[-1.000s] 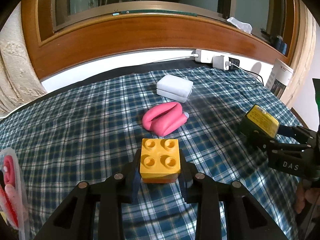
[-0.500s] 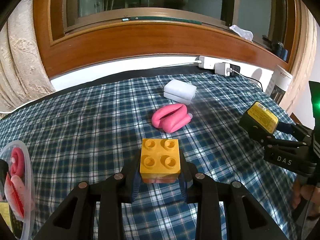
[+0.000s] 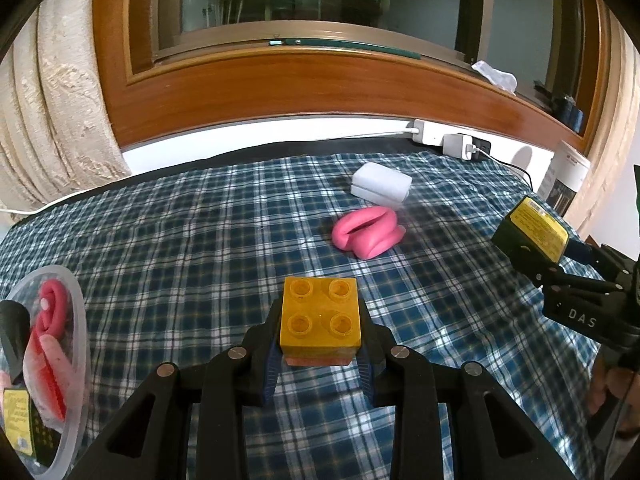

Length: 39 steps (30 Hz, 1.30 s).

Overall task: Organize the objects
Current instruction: 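Carry the Lego block into the bowl and open the left gripper while the right carries the tin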

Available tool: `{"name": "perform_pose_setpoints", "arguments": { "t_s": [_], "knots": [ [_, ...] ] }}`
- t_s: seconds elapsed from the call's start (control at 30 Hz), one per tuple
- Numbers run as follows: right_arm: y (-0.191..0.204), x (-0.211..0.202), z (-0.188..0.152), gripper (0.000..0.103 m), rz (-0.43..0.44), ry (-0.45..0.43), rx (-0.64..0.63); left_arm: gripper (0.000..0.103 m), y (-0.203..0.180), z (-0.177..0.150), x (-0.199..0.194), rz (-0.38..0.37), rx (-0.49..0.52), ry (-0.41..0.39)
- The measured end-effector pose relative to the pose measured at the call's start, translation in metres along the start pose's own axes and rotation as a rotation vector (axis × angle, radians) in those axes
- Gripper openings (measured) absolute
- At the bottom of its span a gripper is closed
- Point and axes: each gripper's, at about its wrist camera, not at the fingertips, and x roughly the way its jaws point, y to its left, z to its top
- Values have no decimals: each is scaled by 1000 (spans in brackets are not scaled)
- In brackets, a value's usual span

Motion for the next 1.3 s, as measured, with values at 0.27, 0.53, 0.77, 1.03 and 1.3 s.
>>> {"name": "perform_pose_setpoints", "arguments": {
  "t_s": [0.27, 0.53, 0.77, 1.03, 1.3],
  "knots": [
    [6, -5, 0, 76, 8, -12, -9, 33, 17, -5, -12, 16, -22, -12],
    [14, -12, 1, 76, 27, -23, -15, 33, 43, -10, -26, 55, -62, -32],
    [15, -14, 3, 76, 19, -31, -7, 33, 64, -13, -35, 81, -98, -42],
    [22, -10, 6, 76, 2, -19, -8, 33, 86, -15, -49, 100, -124, -69],
    [40, -9, 8, 76, 6, -9, -25, 33, 112, -21, -57, 132, -153, -80]
  ]
}}
